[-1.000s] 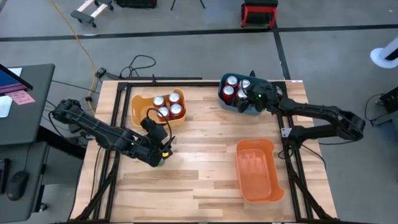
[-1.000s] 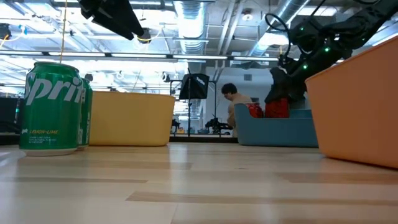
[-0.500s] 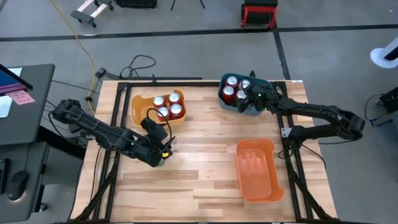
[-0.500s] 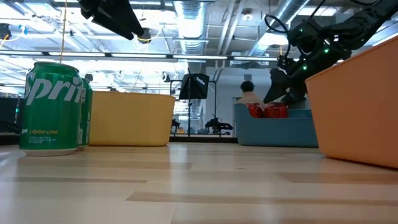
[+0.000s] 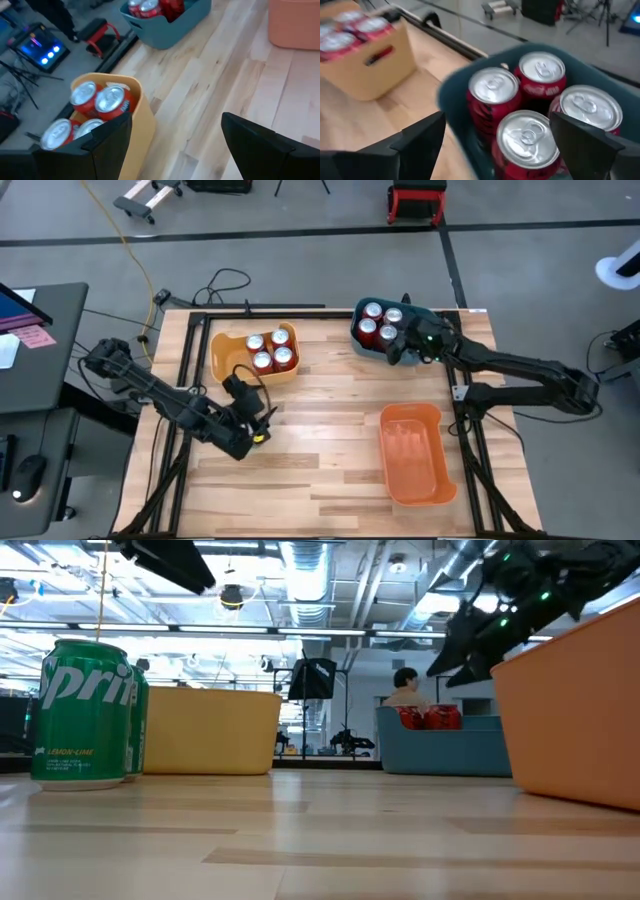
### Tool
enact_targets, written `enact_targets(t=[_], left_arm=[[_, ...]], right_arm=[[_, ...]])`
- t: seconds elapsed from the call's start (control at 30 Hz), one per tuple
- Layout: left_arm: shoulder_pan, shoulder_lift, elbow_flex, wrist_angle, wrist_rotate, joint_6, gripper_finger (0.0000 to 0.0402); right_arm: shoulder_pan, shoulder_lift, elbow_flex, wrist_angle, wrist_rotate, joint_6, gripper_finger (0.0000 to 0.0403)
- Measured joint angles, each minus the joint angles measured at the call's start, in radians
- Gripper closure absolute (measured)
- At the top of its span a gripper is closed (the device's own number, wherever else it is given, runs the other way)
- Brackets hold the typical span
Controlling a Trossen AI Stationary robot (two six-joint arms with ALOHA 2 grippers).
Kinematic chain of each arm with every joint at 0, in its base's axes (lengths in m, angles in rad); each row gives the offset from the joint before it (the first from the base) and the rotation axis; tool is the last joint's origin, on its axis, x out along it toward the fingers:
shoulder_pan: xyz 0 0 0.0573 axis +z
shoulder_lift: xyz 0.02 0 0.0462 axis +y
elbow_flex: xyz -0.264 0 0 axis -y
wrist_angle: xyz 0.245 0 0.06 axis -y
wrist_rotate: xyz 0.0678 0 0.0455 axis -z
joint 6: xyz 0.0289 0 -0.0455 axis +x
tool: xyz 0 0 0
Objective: Sort soda cans
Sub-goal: Put the top green soda can into the orange bin
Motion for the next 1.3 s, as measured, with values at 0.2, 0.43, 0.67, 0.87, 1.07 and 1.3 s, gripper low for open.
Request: enact_targets(t=[0.2, 0.43, 0.67, 0.87, 1.07, 1.3], left_arm=[[-0.042, -0.035, 0.000, -0.150, -0.025, -0.137, 0.0101], [-0.068, -0.041, 0.000, -0.273, -0.035, -0.256, 0.0143], [-0.076, -0.073, 0.000, -0.341, -0.063, -0.299, 0.0242], [-0.049, -0.180, 0.000, -0.345, 0.001, -0.260, 0.0339], [-0.028, -0.299, -0.077, -0.340, 0.013, -0.261, 0.0397], [-0.039, -0.486, -0.340, -0.334, 0.091, -0.473, 0.0400]], right_arm=[[0.086, -0.174, 0.000, -0.037, 0.000, -0.007, 0.0028], [0.255, -0.321, 0.000, -0.073, 0.000, 0.001, 0.0072], [0.412, -0.340, 0.000, -0.080, 0.000, 0.027, 0.0193], [0.479, -0.324, 0.000, -0.058, 0.001, 0.010, 0.0337], [0.519, -0.291, 0.000, -0.045, 0.004, -0.018, 0.0389], [0.572, -0.242, 0.000, -0.026, 0.004, -0.018, 0.0399]])
